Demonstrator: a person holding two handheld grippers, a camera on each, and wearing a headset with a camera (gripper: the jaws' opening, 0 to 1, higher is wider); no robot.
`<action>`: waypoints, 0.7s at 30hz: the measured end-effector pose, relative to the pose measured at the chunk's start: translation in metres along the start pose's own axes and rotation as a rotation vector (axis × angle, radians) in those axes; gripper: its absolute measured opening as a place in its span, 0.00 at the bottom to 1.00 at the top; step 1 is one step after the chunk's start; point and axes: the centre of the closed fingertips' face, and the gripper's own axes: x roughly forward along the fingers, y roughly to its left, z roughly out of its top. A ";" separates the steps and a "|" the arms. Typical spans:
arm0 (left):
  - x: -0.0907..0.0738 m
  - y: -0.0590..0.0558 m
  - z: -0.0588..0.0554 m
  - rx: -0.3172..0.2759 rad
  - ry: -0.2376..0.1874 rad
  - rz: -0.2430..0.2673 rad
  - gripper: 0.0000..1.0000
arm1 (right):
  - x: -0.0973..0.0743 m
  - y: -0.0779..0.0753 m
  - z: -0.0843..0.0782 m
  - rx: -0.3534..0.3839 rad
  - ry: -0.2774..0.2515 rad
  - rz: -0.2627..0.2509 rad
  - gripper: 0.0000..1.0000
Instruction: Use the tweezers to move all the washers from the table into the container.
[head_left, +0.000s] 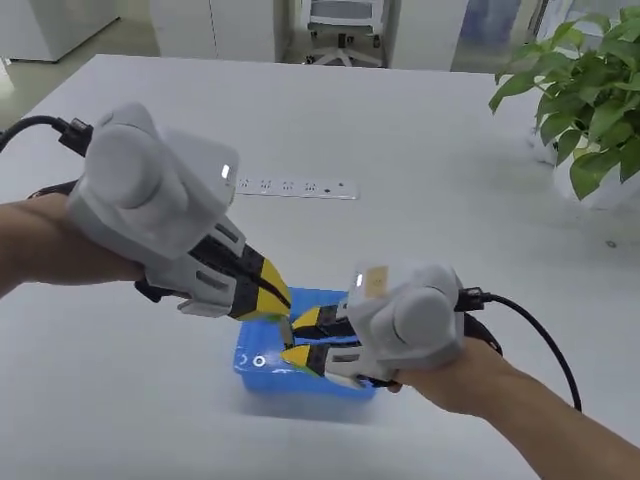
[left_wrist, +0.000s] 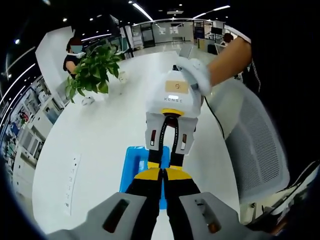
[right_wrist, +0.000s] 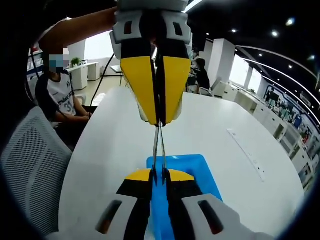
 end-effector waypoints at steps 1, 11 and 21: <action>-0.001 -0.001 0.000 -0.001 -0.001 0.000 0.05 | -0.001 0.002 0.000 -0.006 0.001 0.002 0.12; -0.001 -0.020 -0.010 -0.004 0.002 0.007 0.05 | -0.019 0.018 -0.009 -0.033 0.026 0.005 0.07; 0.014 -0.047 -0.021 -0.018 -0.028 0.013 0.05 | -0.025 0.042 -0.029 -0.067 0.097 0.034 0.06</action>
